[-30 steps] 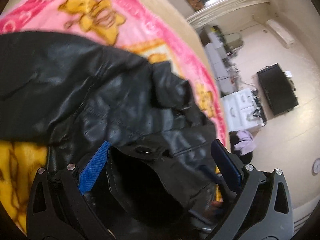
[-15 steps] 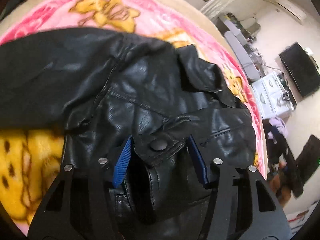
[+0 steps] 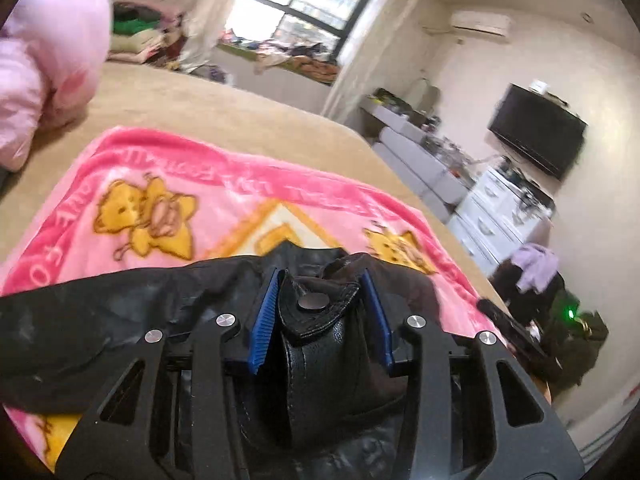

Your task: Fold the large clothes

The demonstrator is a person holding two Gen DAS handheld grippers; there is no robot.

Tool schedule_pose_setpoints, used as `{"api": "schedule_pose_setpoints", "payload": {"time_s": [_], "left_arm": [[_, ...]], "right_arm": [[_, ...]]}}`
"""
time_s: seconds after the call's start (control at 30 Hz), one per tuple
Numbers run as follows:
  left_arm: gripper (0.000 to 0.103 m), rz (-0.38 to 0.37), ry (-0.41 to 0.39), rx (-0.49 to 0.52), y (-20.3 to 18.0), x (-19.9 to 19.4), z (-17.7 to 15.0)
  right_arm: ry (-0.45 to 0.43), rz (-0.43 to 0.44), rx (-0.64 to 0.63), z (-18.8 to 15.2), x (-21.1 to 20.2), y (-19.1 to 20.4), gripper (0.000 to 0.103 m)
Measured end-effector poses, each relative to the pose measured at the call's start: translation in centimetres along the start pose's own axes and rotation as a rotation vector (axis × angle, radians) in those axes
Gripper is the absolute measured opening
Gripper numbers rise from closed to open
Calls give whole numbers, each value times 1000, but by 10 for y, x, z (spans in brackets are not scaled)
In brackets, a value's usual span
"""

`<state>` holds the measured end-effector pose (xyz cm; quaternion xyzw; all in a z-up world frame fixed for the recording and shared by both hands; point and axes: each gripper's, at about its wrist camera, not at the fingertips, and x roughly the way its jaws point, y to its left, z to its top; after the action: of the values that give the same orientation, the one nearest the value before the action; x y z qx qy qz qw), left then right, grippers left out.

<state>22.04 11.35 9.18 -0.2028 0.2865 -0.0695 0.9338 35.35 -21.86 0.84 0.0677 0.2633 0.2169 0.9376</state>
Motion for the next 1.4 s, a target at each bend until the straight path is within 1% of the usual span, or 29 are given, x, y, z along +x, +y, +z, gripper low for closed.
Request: {"api": "schedule_pose_setpoints", "payload": {"time_s": [0.03, 0.07, 0.1, 0.17, 0.23, 0.3, 0.37, 0.43, 0.47, 0.53, 0.6, 0.67, 0.7, 0.77, 0.87, 0.93, 1.0, 1.03, 1.1, 1.13, 1.17, 1.23, 1.3, 1.33, 1.37, 1.4], "left_arm": [[32, 19, 12, -4, 7, 5, -3], [32, 57, 41, -16, 21, 17, -10], [31, 78, 64, -21, 29, 27, -15], [30, 126, 151, -67, 56, 55, -33], [29, 158, 220, -101, 75, 74, -48], [29, 184, 247, -110, 85, 83, -57], [29, 191, 259, -106, 90, 87, -62], [31, 198, 263, -85, 89, 89, -64], [33, 200, 266, -75, 89, 91, -65], [40, 219, 270, -60, 88, 95, -67], [43, 217, 263, -61, 87, 92, -66], [48, 209, 240, -49, 82, 82, -61], [50, 209, 214, -32, 77, 73, -57], [64, 224, 154, 11, 66, 54, -51], [65, 263, 112, 66, 51, 38, -54], [65, 241, 144, 84, 43, 40, -65], [65, 232, 217, 106, 38, 52, -82], [65, 241, 238, 109, 37, 57, -86], [65, 280, 315, 96, 46, 73, -100], [65, 273, 347, 59, 54, 79, -107], [66, 261, 361, 29, 60, 82, -110], [67, 236, 362, -8, 68, 83, -112], [67, 234, 343, -5, 64, 74, -107], [68, 230, 322, -6, 62, 68, -103], [72, 228, 302, -11, 60, 60, -100], [79, 223, 286, -19, 59, 53, -97]], "right_arm": [[19, -2, -11, -3, 6, 3, 37], [39, -5, -23, -6, 12, 6, 37], [67, -9, -39, -10, 20, 10, 37], [138, -20, -67, -21, 41, 18, 37], [179, -27, -92, -29, 53, 23, 37], [241, -75, -121, -38, 68, 26, 38], [304, -140, -127, -48, 79, 21, 47], [363, -192, -106, -58, 90, 7, 46], [385, -187, -83, -63, 96, -1, 46], [400, -160, -37, -68, 98, -9, 46], [388, -153, -33, -65, 93, -6, 47], [368, -127, -12, -60, 84, -4, 56], [351, -85, -1, -55, 75, 0, 57], [317, -27, -8, -48, 63, 12, 62], [292, 45, -62, -42, 50, 41, 67], [307, 99, -86, -44, 50, 59, 71], [346, 145, -104, -53, 54, 76, 72], [358, 148, -114, -56, 57, 81, 73], [396, 147, -138, -67, 64, 92, 73], [423, 130, -141, -74, 69, 96, 73], [448, 113, -144, -81, 74, 96, 73], [490, 80, -158, -94, 85, 98, 73], [493, 68, -170, -99, 87, 98, 73], [482, 66, -160, -95, 84, 99, 73], [467, 68, -145, -92, 80, 98, 73], [447, 78, -136, -89, 76, 99, 73]]}}
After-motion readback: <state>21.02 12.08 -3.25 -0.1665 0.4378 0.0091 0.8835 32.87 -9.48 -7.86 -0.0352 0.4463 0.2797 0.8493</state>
